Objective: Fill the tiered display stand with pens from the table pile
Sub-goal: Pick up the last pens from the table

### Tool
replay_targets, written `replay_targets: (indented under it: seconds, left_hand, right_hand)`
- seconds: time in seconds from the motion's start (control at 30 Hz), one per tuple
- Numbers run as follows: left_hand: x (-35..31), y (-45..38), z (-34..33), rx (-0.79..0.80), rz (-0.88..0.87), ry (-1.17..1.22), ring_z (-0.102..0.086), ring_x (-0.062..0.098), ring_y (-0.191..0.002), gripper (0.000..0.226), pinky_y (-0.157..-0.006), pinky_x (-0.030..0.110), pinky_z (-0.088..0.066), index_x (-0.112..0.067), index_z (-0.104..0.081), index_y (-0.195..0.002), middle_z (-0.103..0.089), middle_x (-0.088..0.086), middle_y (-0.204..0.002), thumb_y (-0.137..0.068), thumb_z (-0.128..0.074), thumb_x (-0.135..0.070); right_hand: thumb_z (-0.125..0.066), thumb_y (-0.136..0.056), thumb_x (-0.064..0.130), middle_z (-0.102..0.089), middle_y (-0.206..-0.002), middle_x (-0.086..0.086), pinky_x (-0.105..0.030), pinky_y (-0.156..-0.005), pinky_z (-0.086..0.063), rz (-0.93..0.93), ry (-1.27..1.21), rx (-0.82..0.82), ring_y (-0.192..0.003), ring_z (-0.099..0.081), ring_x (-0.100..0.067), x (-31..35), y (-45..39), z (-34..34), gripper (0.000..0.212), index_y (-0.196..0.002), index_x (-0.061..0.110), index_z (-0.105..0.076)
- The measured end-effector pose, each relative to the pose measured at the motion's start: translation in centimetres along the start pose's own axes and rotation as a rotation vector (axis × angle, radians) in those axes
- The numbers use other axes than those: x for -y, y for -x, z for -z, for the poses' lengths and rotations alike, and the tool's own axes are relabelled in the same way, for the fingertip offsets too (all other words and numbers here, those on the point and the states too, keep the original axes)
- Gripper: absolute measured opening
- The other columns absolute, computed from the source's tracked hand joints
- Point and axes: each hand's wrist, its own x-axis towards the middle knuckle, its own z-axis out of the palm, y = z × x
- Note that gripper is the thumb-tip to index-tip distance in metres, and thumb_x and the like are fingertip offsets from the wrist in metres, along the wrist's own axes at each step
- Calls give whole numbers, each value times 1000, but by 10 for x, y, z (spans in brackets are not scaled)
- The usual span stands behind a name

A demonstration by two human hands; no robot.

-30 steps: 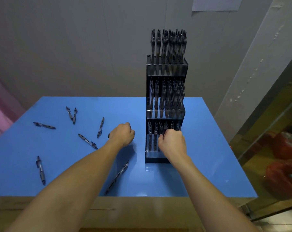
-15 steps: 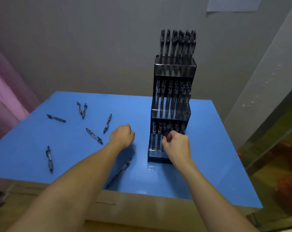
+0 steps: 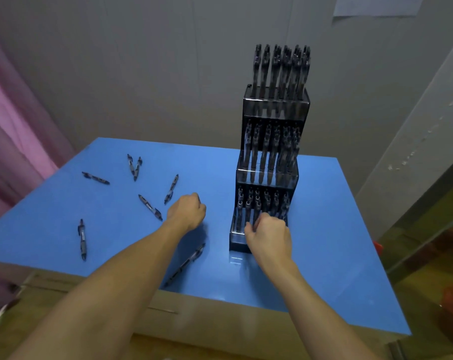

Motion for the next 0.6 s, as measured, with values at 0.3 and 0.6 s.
replay_targets:
  seconds: [0.3, 0.6]
  left_hand:
    - [72, 16, 43, -90, 284, 5, -60, 33, -96, 25, -73, 36, -43, -10, -57, -106, -66, 13, -114, -101, -42, -29]
    - [168, 23, 93, -125, 668, 31, -57, 37, -123, 42, -94, 40, -47, -7, -58, -129, -58, 16, -136, -95, -44, -29]
  right_hand:
    - [-58, -98, 34, -61, -121, -8, -36, -83, -49, 379, -49, 208, -108, -60, -29, 107, -17, -21, 34, -122, 10, -57]
    - [-59, -95, 29, -53, -136, -15, -41, -97, -47, 454, 198, 340, -128, -48, -34, 179, -69, -82, 47, -133, 5, -49]
